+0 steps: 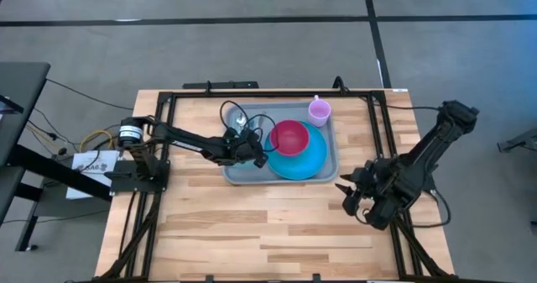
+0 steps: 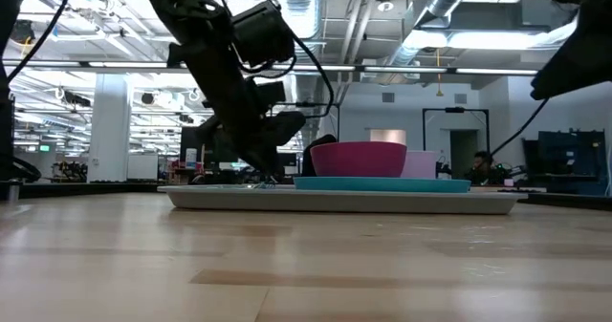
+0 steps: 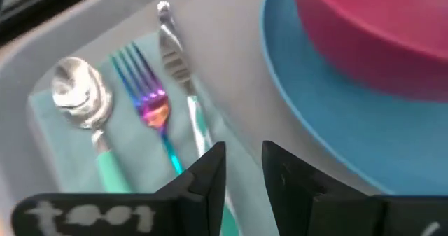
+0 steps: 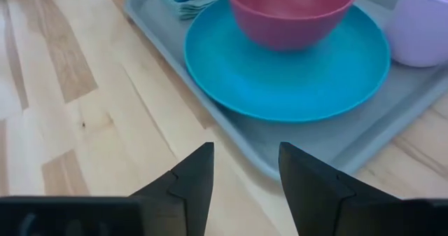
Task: Set up tray
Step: Put the white knife on the blue napkin
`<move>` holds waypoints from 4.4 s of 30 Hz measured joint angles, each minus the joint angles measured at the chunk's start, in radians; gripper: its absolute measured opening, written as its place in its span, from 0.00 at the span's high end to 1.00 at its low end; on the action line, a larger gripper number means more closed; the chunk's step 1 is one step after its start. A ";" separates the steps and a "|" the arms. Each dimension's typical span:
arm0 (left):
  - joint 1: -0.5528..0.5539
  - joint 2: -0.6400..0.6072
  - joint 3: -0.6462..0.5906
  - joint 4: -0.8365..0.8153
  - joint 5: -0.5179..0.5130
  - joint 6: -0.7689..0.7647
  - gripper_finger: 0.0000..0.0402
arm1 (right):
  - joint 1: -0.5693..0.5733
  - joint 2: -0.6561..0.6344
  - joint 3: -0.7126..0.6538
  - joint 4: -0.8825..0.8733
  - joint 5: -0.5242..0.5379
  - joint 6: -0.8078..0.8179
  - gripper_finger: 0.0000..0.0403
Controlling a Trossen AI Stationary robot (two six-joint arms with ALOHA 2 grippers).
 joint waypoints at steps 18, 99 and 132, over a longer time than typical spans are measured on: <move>0.012 0.003 -0.001 -0.116 0.022 0.017 0.79 | -0.017 0.064 0.000 0.054 -0.019 -0.061 0.63; -0.141 0.105 0.130 -0.204 -0.159 -0.709 0.90 | -0.026 0.067 0.000 0.065 -0.034 -0.062 0.67; -0.143 0.261 0.258 -0.388 -0.147 -0.894 0.88 | -0.107 0.066 0.000 0.065 -0.034 -0.226 0.67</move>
